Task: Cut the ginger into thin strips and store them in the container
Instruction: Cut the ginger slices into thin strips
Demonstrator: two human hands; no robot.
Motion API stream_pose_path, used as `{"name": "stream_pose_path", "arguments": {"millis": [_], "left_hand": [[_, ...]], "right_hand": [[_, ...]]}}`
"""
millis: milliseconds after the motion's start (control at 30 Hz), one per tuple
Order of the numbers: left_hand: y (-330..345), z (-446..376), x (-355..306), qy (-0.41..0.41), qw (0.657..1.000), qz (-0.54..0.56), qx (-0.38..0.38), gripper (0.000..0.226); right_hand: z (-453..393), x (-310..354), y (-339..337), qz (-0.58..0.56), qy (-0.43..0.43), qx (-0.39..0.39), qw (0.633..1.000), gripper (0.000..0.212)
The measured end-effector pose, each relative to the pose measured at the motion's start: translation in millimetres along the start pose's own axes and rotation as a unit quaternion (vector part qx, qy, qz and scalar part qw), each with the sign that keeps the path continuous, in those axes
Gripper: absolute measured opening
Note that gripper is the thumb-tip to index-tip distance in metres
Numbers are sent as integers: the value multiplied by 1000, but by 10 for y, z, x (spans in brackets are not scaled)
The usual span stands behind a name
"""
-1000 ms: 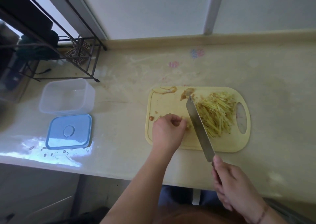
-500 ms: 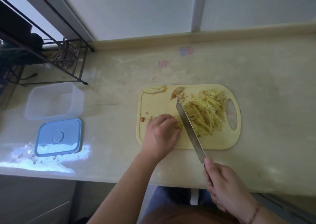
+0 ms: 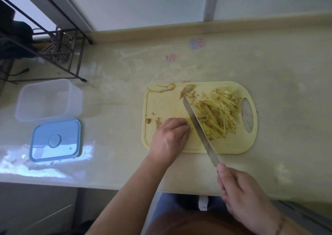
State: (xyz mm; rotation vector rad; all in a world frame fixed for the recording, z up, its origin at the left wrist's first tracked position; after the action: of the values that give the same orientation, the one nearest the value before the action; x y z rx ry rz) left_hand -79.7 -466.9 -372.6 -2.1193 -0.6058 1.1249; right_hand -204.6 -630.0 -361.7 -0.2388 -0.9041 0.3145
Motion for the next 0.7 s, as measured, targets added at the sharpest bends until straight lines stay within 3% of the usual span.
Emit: {"name": "stream_pose_path", "arguments": {"millis": [133,400,700], "left_hand": [[20,-40,-20,-11,999,-24,20,7],[28,-47,-68,-7,998,-47,42,14],[28,-69,-55,-40,997,-22,64,19]], "right_hand": [[-3,53,15,7,4,4,1000,90],[17,161,65,26,-5,-1,1000,66],[-195,154,30,41,-5,-20,999,75]]}}
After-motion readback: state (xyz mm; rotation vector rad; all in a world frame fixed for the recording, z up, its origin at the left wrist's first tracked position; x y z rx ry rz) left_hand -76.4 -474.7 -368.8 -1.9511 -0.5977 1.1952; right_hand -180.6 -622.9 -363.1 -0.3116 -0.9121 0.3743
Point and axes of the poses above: each hand's wrist, its own z-axis away from the middle knuckle, its own y-axis out of the palm, x = y × z, the point moved 6 cm from there along -z, towards the middle knuckle, and after that the axes turned 3 degrees about -x, right-handed, at the moved point
